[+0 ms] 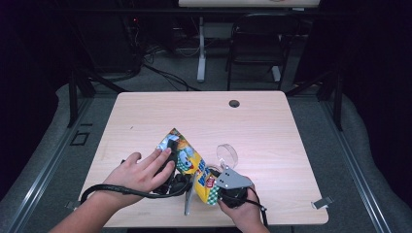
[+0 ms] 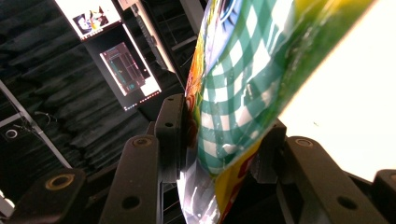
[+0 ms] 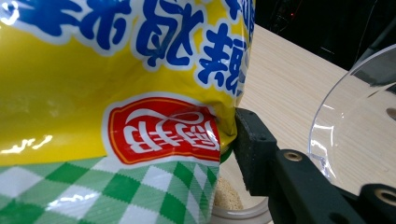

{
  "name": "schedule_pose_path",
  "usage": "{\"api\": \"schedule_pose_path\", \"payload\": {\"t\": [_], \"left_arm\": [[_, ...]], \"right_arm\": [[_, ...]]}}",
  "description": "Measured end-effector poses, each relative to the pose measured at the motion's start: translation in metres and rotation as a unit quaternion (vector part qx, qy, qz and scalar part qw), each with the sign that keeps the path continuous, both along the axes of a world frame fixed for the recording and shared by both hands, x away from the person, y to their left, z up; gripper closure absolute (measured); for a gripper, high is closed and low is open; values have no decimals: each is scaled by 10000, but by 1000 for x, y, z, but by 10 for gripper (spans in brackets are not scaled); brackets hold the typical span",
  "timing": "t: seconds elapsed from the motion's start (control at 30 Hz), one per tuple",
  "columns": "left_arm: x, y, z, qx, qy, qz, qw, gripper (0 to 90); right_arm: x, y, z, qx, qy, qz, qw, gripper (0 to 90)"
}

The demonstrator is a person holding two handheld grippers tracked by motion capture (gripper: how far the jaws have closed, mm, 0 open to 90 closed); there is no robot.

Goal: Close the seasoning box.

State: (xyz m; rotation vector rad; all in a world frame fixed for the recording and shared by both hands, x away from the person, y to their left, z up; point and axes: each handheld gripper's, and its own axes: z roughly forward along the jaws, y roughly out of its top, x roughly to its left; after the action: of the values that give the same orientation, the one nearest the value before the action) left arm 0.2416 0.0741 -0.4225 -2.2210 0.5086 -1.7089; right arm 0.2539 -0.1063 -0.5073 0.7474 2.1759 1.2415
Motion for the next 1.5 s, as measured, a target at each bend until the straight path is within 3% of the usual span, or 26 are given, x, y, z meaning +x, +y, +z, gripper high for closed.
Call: {"api": "schedule_pose_path", "payload": {"t": [0.8, 1.5], "left_arm": [[0, -3, 0, 26, 12, -33, 10000, 628], [-3, -8, 2, 93, 74, -99, 9999, 682]], "right_arm": [[1, 0, -2, -4, 41, -4, 10000, 708], [2, -1, -3, 4, 54, -33, 10000, 709]]}}
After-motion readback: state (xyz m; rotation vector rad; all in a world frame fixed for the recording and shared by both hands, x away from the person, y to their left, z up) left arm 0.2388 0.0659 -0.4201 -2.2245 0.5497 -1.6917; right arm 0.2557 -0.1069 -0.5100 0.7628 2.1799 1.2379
